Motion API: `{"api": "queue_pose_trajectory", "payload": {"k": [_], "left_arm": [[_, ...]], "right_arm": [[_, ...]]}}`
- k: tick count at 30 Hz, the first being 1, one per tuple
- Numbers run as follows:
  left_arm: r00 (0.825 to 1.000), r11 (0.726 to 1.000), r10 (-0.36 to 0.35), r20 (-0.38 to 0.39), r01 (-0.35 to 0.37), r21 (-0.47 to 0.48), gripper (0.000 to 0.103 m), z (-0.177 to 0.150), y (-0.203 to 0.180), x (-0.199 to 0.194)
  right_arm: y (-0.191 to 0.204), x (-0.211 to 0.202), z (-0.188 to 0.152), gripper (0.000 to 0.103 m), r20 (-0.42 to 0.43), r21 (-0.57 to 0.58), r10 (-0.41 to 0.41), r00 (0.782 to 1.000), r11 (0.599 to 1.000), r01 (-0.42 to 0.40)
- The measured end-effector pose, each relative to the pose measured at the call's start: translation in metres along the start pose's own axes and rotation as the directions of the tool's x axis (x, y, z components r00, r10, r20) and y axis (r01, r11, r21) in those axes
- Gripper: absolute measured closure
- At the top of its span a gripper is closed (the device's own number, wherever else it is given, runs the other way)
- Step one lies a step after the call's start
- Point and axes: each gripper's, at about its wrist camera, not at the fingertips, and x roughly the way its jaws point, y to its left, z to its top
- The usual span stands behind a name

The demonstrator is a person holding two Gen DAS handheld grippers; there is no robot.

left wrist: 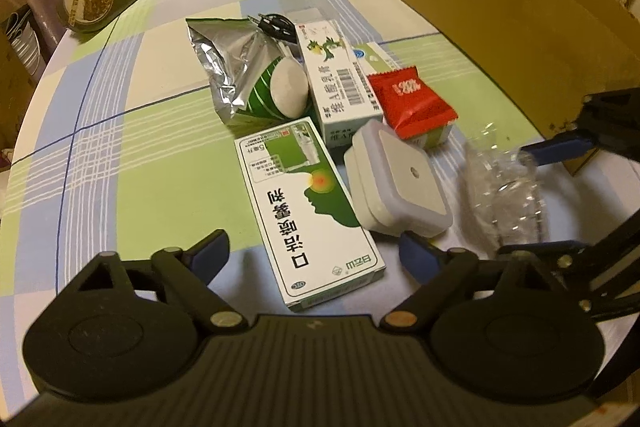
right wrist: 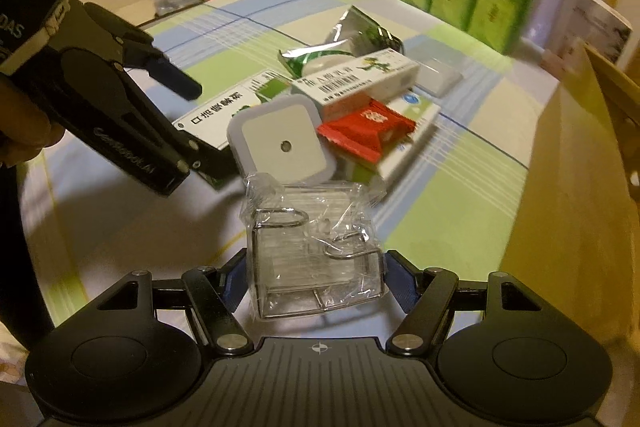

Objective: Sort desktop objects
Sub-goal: 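Close the right gripper on the clear bagged wire rack while the left tool approaches the green-white box, then grasp the green-white medicine box with the left gripper while the right gripper lifts the rack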

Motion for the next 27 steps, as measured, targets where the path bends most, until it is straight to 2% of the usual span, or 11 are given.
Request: {"api": "queue_pose_trajectory", "payload": {"k": [1, 2, 6, 17, 22, 27], "left_arm": [[1.000, 1.000, -0.001, -0.007, 0.001, -0.009, 0.039, 0.000, 0.001, 0.001], [1.000, 1.000, -0.008, -0.013, 0.008, -0.022, 0.044, -0.001, 0.003, 0.001], [1.000, 1.000, 0.017, -0.014, -0.017, -0.025, 0.051, -0.003, 0.002, -0.009], [0.996, 0.999, -0.002, -0.084, -0.001, -0.032, 0.051, -0.041, -0.033, -0.054], [0.998, 0.999, 0.021, -0.065, -0.023, -0.025, 0.036, -0.045, -0.038, -0.061], [0.997, 0.998, 0.053, -0.058, -0.055, -0.030, 0.035, -0.036, -0.034, -0.048]], "right_arm": [[0.000, -0.002, -0.001, 0.035, 0.000, 0.010, -0.005, 1.000, 1.000, 0.005], [0.000, -0.003, -0.003, 0.035, -0.001, 0.020, -0.010, 1.000, 1.000, 0.010], [0.004, -0.008, -0.008, 0.035, -0.011, 0.048, -0.018, 1.000, 0.999, 0.019], [0.020, -0.035, -0.024, 0.035, -0.050, 0.104, -0.031, 0.998, 0.994, 0.036], [0.023, -0.040, -0.030, 0.035, -0.054, 0.118, -0.031, 0.998, 0.992, 0.037], [0.020, -0.038, -0.033, 0.035, -0.047, 0.140, -0.035, 0.998, 0.989, 0.041]]}}
